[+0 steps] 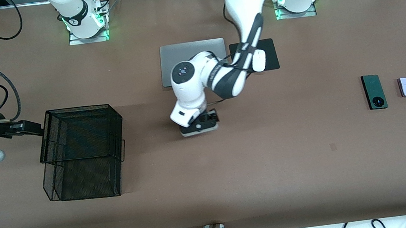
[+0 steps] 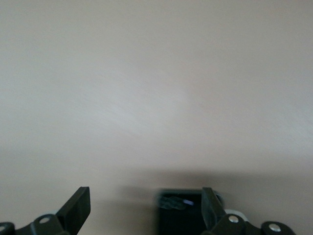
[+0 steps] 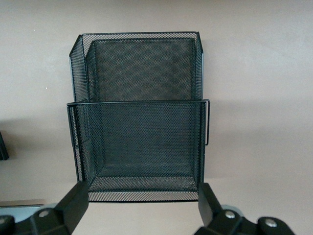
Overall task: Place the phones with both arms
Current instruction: 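Carry the flip phone with the left gripper and set it beside the laptop, then grasp the flip phone with the right gripper while the left gripper grasps the green phone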
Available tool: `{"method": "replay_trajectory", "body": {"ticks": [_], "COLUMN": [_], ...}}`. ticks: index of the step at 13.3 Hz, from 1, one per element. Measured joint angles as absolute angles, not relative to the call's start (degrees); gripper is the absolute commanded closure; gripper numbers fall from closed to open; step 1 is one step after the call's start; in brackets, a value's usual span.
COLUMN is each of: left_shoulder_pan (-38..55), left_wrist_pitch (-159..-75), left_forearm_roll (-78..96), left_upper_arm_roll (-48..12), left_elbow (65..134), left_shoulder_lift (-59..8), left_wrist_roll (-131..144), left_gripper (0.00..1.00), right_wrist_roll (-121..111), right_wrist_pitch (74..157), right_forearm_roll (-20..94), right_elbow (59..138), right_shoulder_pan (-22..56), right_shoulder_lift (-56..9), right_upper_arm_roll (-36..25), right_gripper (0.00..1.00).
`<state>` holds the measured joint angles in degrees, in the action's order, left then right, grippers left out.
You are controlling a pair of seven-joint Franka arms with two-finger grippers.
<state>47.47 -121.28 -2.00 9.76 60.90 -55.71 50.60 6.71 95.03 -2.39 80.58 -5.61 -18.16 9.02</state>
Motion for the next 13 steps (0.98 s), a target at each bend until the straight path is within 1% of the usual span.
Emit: {"method": "replay_trajectory", "body": {"ticks": [1, 3, 5, 7, 9, 11, 13], "left_shoulder_pan": [45.45, 41.58, 37.2, 32.03, 26.25, 20.55, 14.6], "left_wrist_pitch": [-119.71, -118.93, -118.84, -118.84, -118.86, -118.89, -118.94], "left_forearm_roll": [-2.0, -1.99, -2.0, -2.02, -2.02, -2.03, -2.04], "left_upper_arm_roll": [9.77, 9.78, 9.86, 9.99, 10.06, 10.09, 10.11], "left_elbow": [63.78, 72.02, 81.04, 88.28, 93.06, 96.5, 99.58], "left_shoulder_lift": [-52.23, -44.98, -37.95, -32.26, -28.12, -24.96, -22.07], "left_wrist_roll": [48.42, 42.88, 36.37, 28.98, 20.81, 12.15, 2.73], "left_gripper": [0.0, 0.0, 0.0, 0.0, 0.0, 0.0, 0.0], "right_wrist_roll": [6.71, 8.19, 14.73, 24.22, 31.17, 33.16, 34.01], "right_wrist_pitch": [95.0, 95.06, 96.63, 100.3, 107.01, 113.84, 118.58], "right_forearm_roll": [-2.16, -0.84, 0.42, 0.48, 0.47, 0.44, 0.33], "right_elbow": [80.58, 80.58, 80.29, 79.33, 79.01, 78.88, 78.81], "right_shoulder_pan": [-5.46, -3.89, 0.85, 7.66, 14.16, 19.94, 24.3], "right_shoulder_lift": [-18.27, -18.6, -19.65, -22.38, -26.03, -30.45, -35.3], "right_upper_arm_roll": [9.38, 10.51, 11.59, 12.13, 12.3, 12.24, 12.07], "right_gripper": [0.01, 0.01, 0.01, 0.0, 0.01, 0.0, 0.0]}}
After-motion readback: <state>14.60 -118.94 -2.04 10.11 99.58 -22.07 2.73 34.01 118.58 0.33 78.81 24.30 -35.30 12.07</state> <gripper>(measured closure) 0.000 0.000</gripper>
